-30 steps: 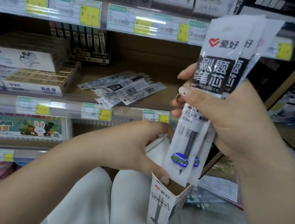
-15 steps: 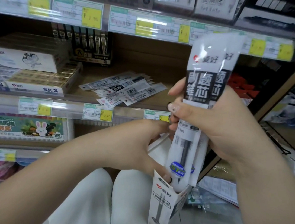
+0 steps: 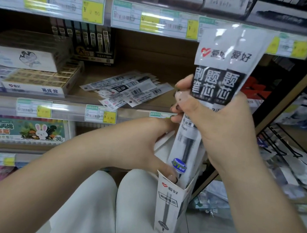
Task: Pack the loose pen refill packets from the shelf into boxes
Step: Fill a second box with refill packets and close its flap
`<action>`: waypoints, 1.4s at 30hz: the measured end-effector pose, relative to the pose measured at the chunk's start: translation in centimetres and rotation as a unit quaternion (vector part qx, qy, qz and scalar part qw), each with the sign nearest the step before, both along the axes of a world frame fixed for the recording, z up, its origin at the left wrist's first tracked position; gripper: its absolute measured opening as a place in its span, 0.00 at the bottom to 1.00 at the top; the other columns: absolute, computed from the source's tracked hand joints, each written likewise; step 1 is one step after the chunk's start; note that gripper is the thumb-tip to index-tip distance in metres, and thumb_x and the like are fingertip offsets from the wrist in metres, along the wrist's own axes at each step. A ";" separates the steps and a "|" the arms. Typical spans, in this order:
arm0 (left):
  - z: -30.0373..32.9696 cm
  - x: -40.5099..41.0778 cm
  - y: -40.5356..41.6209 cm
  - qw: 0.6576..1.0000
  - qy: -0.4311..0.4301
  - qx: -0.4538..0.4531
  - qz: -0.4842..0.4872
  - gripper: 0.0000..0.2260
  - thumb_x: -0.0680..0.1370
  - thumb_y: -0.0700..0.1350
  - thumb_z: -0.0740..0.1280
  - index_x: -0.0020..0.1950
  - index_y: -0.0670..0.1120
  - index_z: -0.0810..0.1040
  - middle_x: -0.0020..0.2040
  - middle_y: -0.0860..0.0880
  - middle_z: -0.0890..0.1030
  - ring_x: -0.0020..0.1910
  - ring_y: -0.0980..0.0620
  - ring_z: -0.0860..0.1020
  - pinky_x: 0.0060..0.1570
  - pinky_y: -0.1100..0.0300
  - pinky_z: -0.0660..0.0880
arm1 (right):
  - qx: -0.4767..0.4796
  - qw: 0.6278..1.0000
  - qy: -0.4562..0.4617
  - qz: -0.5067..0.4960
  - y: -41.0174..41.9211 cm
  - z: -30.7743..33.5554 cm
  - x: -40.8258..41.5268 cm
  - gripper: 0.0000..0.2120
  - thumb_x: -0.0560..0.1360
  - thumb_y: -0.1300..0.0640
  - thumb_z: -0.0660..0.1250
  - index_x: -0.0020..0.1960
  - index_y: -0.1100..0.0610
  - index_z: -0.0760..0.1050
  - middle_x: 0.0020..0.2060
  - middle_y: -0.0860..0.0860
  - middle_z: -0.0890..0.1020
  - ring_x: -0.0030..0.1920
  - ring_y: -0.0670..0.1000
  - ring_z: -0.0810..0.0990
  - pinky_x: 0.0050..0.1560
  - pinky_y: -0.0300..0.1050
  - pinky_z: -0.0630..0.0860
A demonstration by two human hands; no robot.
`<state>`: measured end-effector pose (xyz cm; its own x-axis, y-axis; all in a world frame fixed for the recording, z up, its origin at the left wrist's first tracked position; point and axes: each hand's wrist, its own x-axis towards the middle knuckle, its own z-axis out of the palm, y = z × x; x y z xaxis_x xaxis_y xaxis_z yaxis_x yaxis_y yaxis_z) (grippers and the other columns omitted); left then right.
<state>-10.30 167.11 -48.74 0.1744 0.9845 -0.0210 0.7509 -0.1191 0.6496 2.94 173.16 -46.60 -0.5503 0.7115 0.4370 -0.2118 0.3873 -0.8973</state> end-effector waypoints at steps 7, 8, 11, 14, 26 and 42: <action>-1.1 -1.1 -0.1 0.999 -0.051 0.014 0.003 0.31 0.61 0.57 0.75 0.63 0.55 0.73 0.60 0.61 0.78 0.58 0.65 0.74 0.59 0.61 0.72 | 0.032 0.989 -0.143 0.009 0.3 -1.5 0.8 0.10 0.67 0.62 0.74 0.45 0.51 0.79 0.38 0.42 0.84 0.42 0.39 0.82 0.42 0.33 0.77; -1.1 -1.2 -0.1 0.999 -0.047 0.017 0.004 0.32 0.60 0.58 0.74 0.63 0.56 0.73 0.60 0.62 0.77 0.58 0.66 0.74 0.59 0.61 0.72 | 0.033 0.985 -0.171 0.015 0.4 -1.8 0.9 0.11 0.66 0.61 0.75 0.46 0.50 0.79 0.40 0.42 0.84 0.44 0.39 0.82 0.44 0.34 0.78; -1.3 -1.6 0.0 1.000 -0.020 0.012 0.021 0.34 0.58 0.62 0.71 0.63 0.56 0.72 0.59 0.62 0.77 0.57 0.64 0.75 0.58 0.57 0.73 | 0.043 0.965 -0.257 0.010 0.5 -3.1 1.3 0.19 0.63 0.52 0.77 0.52 0.47 0.78 0.46 0.42 0.82 0.49 0.38 0.80 0.51 0.40 0.78; -1.5 -1.9 0.1 1.000 -0.009 0.009 0.024 0.33 0.58 0.65 0.69 0.62 0.57 0.73 0.59 0.61 0.77 0.58 0.59 0.75 0.58 0.53 0.74 | 0.041 0.957 -0.287 0.025 0.3 -3.5 1.6 0.25 0.57 0.43 0.75 0.53 0.44 0.76 0.49 0.42 0.81 0.50 0.37 0.79 0.50 0.37 0.77; -1.0 -1.4 0.4 0.999 -0.007 0.008 0.033 0.26 0.56 0.65 0.70 0.52 0.60 0.73 0.48 0.58 0.79 0.47 0.59 0.77 0.47 0.52 0.76 | 0.094 0.966 -0.238 0.028 0.8 -1.9 1.5 0.17 0.61 0.47 0.73 0.49 0.44 0.74 0.47 0.39 0.79 0.52 0.41 0.78 0.55 0.49 0.76; -1.9 -3.1 -0.2 0.968 -0.236 0.028 0.086 0.22 0.64 0.58 0.70 0.57 0.56 0.73 0.43 0.51 0.83 0.44 0.46 0.81 0.46 0.45 0.79 | -0.013 0.955 -0.296 0.005 1.2 -3.0 0.8 0.11 0.78 0.57 0.58 0.53 0.44 0.75 0.40 0.52 0.82 0.45 0.60 0.80 0.47 0.54 0.75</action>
